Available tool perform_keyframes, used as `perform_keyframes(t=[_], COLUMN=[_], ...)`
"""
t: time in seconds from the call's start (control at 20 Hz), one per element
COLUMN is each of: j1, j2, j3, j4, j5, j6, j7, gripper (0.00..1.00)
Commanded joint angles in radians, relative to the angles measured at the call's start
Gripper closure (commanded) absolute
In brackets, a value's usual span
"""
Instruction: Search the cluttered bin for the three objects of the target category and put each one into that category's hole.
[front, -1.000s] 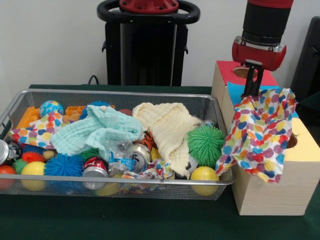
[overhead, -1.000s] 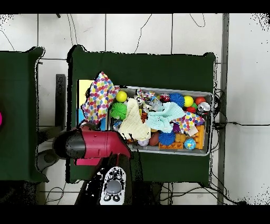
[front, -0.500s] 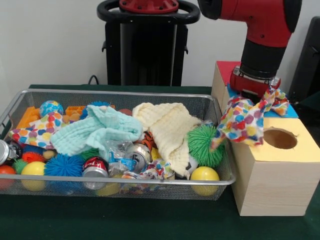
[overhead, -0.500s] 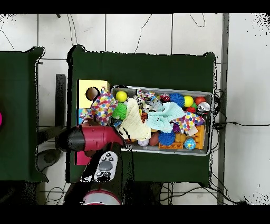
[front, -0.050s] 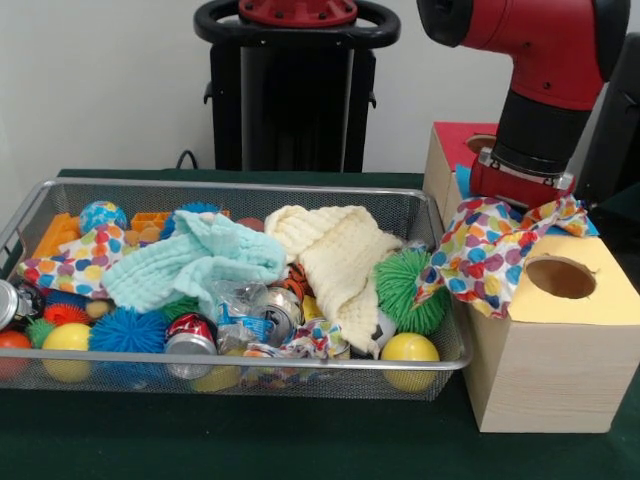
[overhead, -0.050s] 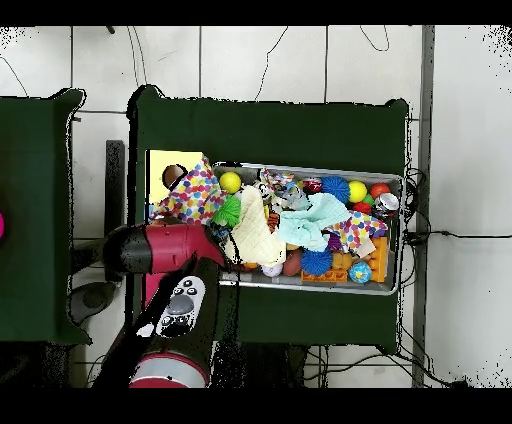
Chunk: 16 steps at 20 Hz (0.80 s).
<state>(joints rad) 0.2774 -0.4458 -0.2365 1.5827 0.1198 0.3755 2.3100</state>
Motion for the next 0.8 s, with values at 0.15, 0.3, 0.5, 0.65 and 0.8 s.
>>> perform_keyframes(t=[0.15,0.3,0.5,0.65,0.8], j1=[-0.021,-0.016,-0.020,-0.041,-0.093], j2=[0.212,0.219,0.230,0.242,0.208], j3=[0.029,0.020,0.017,0.027,0.076], j4=[-0.080,-0.088,-0.091,-0.086,-0.030], j5=[-0.001,-0.011,-0.037,-0.039,-0.034], j6=[-0.006,0.003,0.053,0.067,0.045], j7=[0.114,0.100,0.056,0.042,0.019], gripper=[0.00,0.00,0.00,0.00,0.00])
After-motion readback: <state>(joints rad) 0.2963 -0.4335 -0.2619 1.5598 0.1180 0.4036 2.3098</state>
